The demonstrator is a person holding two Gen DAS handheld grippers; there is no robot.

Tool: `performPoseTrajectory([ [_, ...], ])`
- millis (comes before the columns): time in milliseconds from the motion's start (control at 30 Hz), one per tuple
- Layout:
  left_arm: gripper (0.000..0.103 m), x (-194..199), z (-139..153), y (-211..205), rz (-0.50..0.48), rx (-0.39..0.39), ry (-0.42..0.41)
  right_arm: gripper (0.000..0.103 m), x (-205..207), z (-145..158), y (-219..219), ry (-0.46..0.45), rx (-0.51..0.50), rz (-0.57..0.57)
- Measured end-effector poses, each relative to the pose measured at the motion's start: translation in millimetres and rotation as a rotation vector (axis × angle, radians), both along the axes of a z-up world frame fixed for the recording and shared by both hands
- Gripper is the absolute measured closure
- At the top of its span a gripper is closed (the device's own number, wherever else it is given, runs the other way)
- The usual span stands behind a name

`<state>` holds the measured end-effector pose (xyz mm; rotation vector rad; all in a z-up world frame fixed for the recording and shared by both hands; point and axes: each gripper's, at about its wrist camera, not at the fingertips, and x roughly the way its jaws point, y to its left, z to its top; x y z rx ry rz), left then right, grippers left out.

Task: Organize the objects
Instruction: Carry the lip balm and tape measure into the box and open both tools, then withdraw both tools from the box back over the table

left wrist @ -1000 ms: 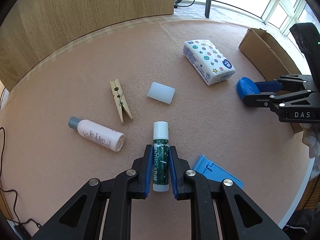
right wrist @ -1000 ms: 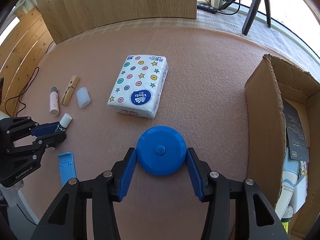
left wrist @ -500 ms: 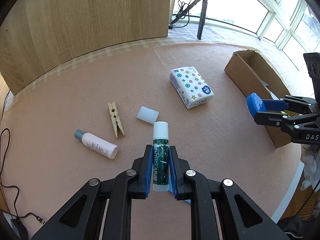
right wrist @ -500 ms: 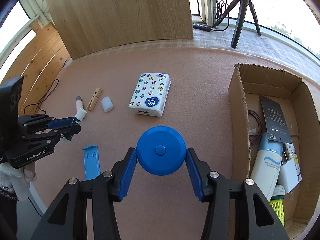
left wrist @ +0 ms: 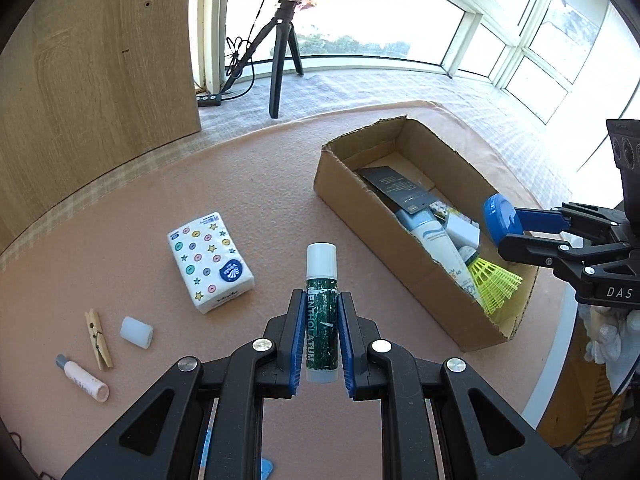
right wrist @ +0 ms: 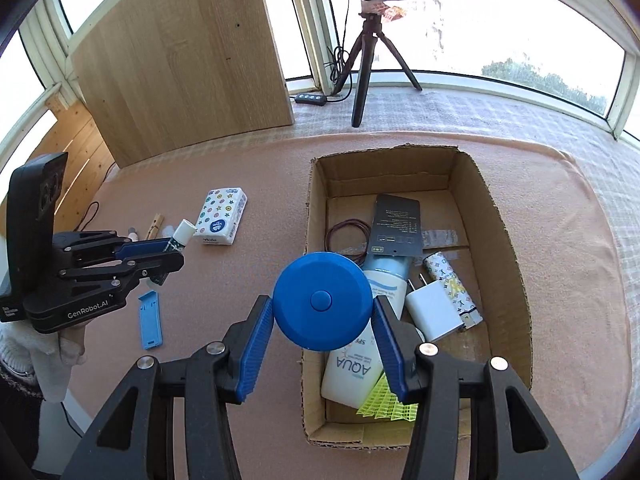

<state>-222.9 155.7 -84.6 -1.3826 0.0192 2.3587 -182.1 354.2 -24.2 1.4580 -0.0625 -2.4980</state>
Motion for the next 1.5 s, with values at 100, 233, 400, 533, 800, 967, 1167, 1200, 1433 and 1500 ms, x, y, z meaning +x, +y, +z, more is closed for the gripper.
performPoseTrajectory([
  [100,0.087,-12,0,34,-0.04,0.006,0.007,0.057,3,-2,26,-0.003,0.013,-0.043],
  [233,0.087,-27,0,74,-0.073,0.022,0.011,0.057,7,-6,52,-0.007,0.025,-0.082],
  [400,0.086,-36,0,117,-0.111,0.019,0.014,0.057,9,-10,72,-0.011,0.024,-0.11],
  [533,0.086,-42,-2,137,-0.123,0.008,0.01,0.057,8,-11,79,-0.009,0.02,-0.119],
  [800,0.048,-48,-8,147,-0.119,-0.004,-0.012,0.037,14,-6,79,0.019,-0.003,-0.084],
  [967,0.048,-47,-7,141,-0.1,0.0,-0.008,0.036,15,-8,74,0.014,-0.015,-0.073],
  [1167,0.048,-43,-3,120,-0.062,0.006,-0.005,0.036,14,-12,63,0.022,0.011,-0.064],
  [1200,0.048,-42,-2,116,-0.054,0.008,-0.006,0.036,14,-12,61,0.023,0.003,-0.06],
  [1433,0.048,-30,1,75,0.017,0.0,-0.005,0.036,9,-14,47,0.022,-0.051,-0.046],
  [1500,0.048,-25,0,59,0.046,-0.005,-0.006,0.036,8,-13,40,0.037,-0.063,-0.031],
])
